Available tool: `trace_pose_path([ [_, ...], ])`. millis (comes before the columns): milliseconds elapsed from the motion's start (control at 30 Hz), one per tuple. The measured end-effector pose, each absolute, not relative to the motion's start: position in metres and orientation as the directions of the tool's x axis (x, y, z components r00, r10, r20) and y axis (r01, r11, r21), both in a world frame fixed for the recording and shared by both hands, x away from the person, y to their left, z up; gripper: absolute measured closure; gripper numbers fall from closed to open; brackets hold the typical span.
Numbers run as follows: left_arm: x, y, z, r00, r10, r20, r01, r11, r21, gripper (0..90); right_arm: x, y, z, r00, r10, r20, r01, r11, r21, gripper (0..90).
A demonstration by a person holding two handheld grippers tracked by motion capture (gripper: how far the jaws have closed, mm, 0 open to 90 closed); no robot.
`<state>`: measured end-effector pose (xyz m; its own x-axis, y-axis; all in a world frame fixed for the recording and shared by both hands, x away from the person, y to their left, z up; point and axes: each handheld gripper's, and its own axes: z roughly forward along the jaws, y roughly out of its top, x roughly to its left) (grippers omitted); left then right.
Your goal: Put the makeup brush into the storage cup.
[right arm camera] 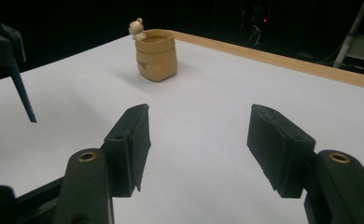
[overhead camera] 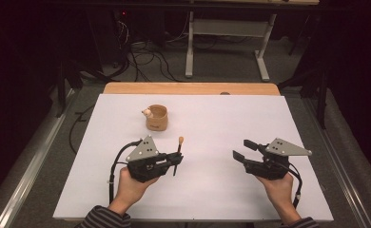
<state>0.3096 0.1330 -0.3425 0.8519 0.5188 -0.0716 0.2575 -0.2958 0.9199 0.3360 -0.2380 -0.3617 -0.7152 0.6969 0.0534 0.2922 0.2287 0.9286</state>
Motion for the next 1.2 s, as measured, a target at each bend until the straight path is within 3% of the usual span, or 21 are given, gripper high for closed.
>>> trace_pose_path([
  [500, 0.314, 0.158, -0.337, 0.815, 0.57, -0.1, 0.272, -0.224, 0.936, 83.2, 0.335, -0.249, -0.389, -0.692, 0.718, 0.07, 0.312, 0.21, 0.927, 37.0],
  [1200, 0.324, 0.199, -0.327, 0.743, 0.659, -0.12, 0.287, -0.151, 0.946, 83.2, 0.326, -0.265, -0.401, -0.676, 0.732, 0.085, 0.328, 0.196, 0.924, 35.8],
])
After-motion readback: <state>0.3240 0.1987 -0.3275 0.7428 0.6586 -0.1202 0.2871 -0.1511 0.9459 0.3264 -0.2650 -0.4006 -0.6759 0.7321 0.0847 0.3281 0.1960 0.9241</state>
